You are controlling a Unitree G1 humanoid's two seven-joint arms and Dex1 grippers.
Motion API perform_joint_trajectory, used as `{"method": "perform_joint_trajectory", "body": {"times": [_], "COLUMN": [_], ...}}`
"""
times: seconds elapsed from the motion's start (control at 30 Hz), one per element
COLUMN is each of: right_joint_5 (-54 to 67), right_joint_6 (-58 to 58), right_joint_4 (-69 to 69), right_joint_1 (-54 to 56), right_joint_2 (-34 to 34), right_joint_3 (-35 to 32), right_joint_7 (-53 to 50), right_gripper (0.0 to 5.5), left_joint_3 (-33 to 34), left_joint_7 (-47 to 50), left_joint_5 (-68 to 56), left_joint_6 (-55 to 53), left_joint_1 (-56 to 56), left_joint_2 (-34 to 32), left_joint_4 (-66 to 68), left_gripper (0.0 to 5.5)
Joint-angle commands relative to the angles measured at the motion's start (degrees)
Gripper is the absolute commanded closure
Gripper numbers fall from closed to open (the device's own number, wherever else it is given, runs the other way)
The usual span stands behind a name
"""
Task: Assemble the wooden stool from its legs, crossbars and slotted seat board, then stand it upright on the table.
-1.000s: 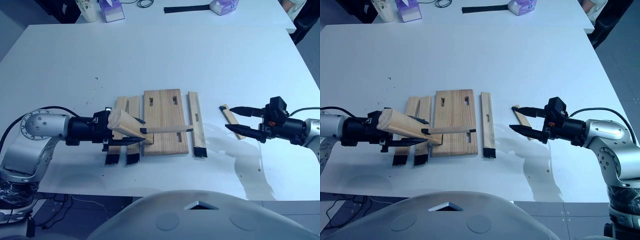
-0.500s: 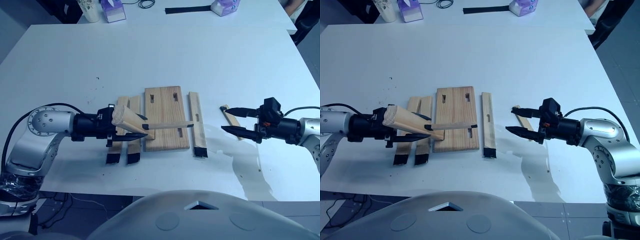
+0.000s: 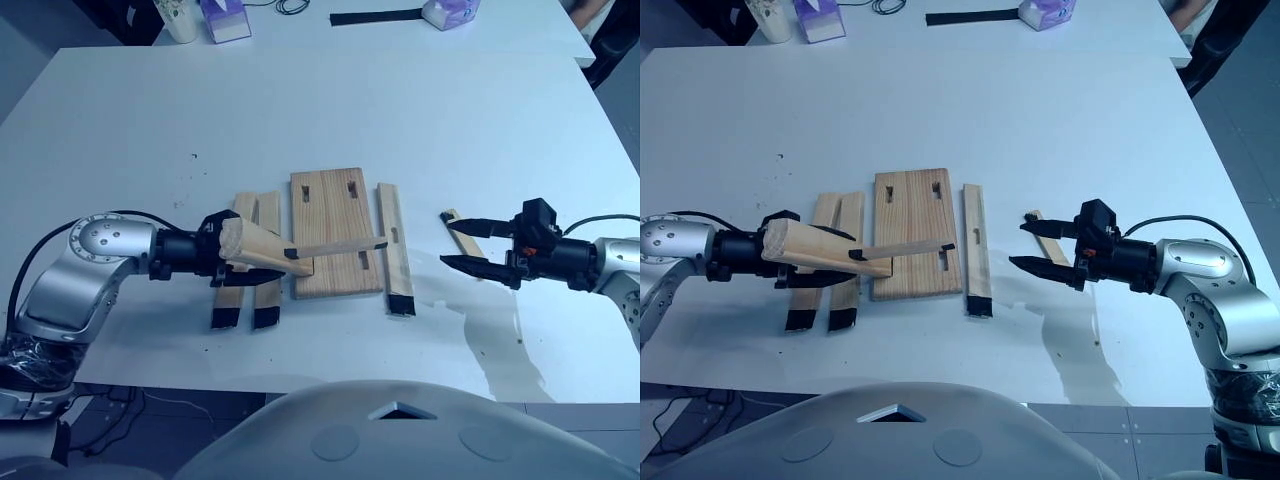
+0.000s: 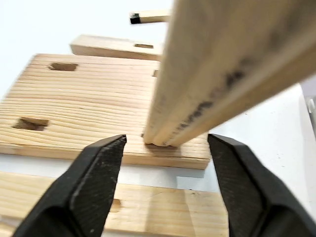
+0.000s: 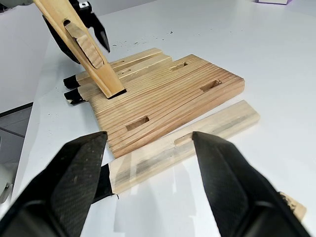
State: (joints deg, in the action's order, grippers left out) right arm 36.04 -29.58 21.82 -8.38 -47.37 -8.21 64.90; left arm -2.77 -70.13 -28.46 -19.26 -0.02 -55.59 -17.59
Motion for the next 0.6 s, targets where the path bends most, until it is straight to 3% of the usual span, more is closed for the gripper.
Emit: {"method": "perform_joint_trajectory", "body": {"times": [0.03,0.23,0.5,0.6], "right_joint_5": [0.26,0.62,1.7,2.03], "right_joint_6": [0.04,0.44,0.81,0.77], "right_joint_4": [1.23,3.63,9.14,10.23], "right_joint_1": [-1.3,-5.95,-15.94,-17.62], "right_joint_2": [0.05,0.54,2.84,3.29], "right_joint_3": [-0.55,-3.0,-10.86,-11.92], "right_joint_7": [-0.71,-2.07,-5.64,-6.51], "right_gripper": [2.33,2.33,2.33,2.33], "left_joint_3": [2.62,11.69,23.31,24.56], "left_joint_7": [-1.16,1.02,29.3,36.07], "left_joint_5": [-0.09,-1.33,-8.54,-8.42], "left_joint_6": [0.04,-3.76,-28.98,-36.01], "left_joint_1": [-0.54,5.49,21.27,23.4], "left_joint_2": [-1.31,-3.28,9.34,11.28], "left_joint_4": [0.35,-1.92,-21.7,-24.24], "left_gripper": [2.36,2.36,2.36,1.9]}}
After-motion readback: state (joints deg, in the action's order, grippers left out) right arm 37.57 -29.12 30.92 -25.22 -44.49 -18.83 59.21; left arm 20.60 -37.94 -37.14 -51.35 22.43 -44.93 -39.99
